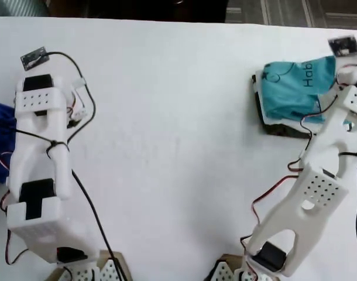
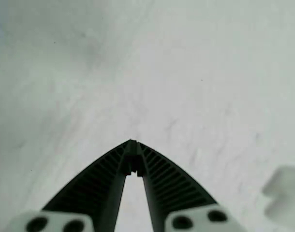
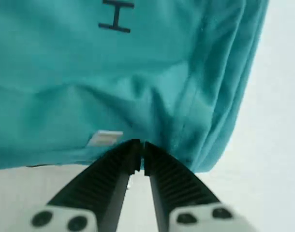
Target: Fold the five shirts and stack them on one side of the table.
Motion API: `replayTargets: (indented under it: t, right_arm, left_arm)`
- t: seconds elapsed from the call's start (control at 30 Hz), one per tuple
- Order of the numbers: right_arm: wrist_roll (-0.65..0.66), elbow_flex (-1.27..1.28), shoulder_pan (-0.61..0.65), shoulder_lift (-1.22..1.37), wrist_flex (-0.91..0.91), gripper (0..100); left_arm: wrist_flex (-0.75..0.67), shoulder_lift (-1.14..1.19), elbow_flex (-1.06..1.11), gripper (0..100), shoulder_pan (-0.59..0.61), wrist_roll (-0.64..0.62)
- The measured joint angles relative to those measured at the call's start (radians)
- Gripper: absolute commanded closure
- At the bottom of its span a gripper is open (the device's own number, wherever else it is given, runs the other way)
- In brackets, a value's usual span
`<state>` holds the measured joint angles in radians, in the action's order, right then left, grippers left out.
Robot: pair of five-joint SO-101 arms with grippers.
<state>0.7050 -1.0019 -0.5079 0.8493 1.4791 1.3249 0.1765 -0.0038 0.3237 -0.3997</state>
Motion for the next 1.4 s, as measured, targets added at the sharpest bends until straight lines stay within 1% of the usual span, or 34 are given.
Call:
replayTargets:
  t: [0.17,0.3,0.43,0.53,0.7,0.87,1.07,1.3,1.4]
  right_arm:
    - [0.003,-0.002,-0.054,0.017,0.002,97.9]
    - [0.003,-0.055,-0.078,0.017,0.063,97.9]
    - [0.003,-0.146,-0.078,0.003,0.143,97.9]
    - [0.0,-0.23,-0.068,-0.037,0.164,97.9]
    - [-0.06,-0.276,-0.035,-0.043,0.092,97.9]
    - [-0.068,-0.292,-0.031,0.066,-0.002,97.9]
    - [-0.068,-0.292,-0.068,0.157,-0.018,97.9]
    - [-0.069,-0.292,-0.101,0.164,-0.057,97.9]
    - [-0.074,-0.342,-0.114,0.164,-0.055,97.9]
  left_arm:
    - [0.0,0.0,0.0,97,0.0,0.0]
    - [0.0,0.0,0.0,97,0.0,0.0]
    - [0.0,0.0,0.0,97,0.0,0.0]
    - [0.0,0.0,0.0,97,0.0,0.0]
    - [0.0,0.0,0.0,97,0.0,0.0]
    - [0.0,0.0,0.0,97,0.0,0.0]
    - [0.0,0.0,0.0,97,0.002,0.0]
    - [0.002,0.0,0.0,97,0.002,0.0]
    - [0.025,0.0,0.0,97,0.002,0.0]
